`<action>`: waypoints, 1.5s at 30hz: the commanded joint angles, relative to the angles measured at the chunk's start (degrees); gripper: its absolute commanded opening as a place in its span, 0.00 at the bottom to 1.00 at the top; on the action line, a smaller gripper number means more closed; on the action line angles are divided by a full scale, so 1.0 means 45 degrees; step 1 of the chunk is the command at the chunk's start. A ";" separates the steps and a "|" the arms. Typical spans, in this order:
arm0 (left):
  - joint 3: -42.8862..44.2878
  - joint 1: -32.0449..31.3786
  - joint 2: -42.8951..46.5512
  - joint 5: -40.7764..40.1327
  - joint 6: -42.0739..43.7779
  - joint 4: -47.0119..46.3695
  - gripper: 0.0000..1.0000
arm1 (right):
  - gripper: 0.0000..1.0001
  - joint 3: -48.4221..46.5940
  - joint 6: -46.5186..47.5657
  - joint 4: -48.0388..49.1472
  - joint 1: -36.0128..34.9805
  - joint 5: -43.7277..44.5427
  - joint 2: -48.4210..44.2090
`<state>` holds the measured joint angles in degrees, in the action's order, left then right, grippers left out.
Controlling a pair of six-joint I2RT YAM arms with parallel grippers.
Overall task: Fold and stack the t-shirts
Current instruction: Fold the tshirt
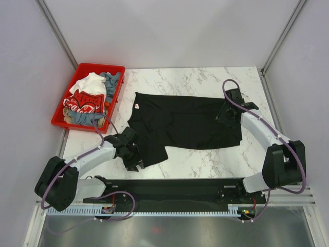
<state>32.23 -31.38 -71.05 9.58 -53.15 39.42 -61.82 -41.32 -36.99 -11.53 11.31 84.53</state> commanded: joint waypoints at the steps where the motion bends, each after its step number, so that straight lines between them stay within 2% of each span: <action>1: 0.0142 -0.0098 0.1214 0.0038 -0.0456 -0.0127 0.43 | 0.55 0.0553 -0.0467 -0.0471 0.0199 0.0220 -0.1068; 7: 0.0222 -0.0098 0.2546 0.0038 -0.0456 -0.0127 0.43 | 0.54 0.0808 -0.0056 -0.0549 0.0257 0.0084 -0.1187; 17: -0.0228 -0.0078 0.0652 0.0038 -0.0456 -0.0127 0.43 | 0.54 0.0730 -0.0115 -0.0530 0.0257 -0.0267 -0.1285; 38: 0.0553 -0.0078 0.0884 0.0038 -0.0456 -0.0127 0.43 | 0.54 0.0906 -0.0017 -0.0412 0.0238 -0.0092 -0.1324; 45: 0.0280 -0.0078 0.0888 0.0038 -0.0456 -0.0127 0.43 | 0.54 0.1043 -0.0037 -0.0334 0.0257 -0.0131 -0.1324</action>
<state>32.95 -31.62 -67.09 9.58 -53.21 38.94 -57.52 -41.76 -39.05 -10.37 10.39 80.29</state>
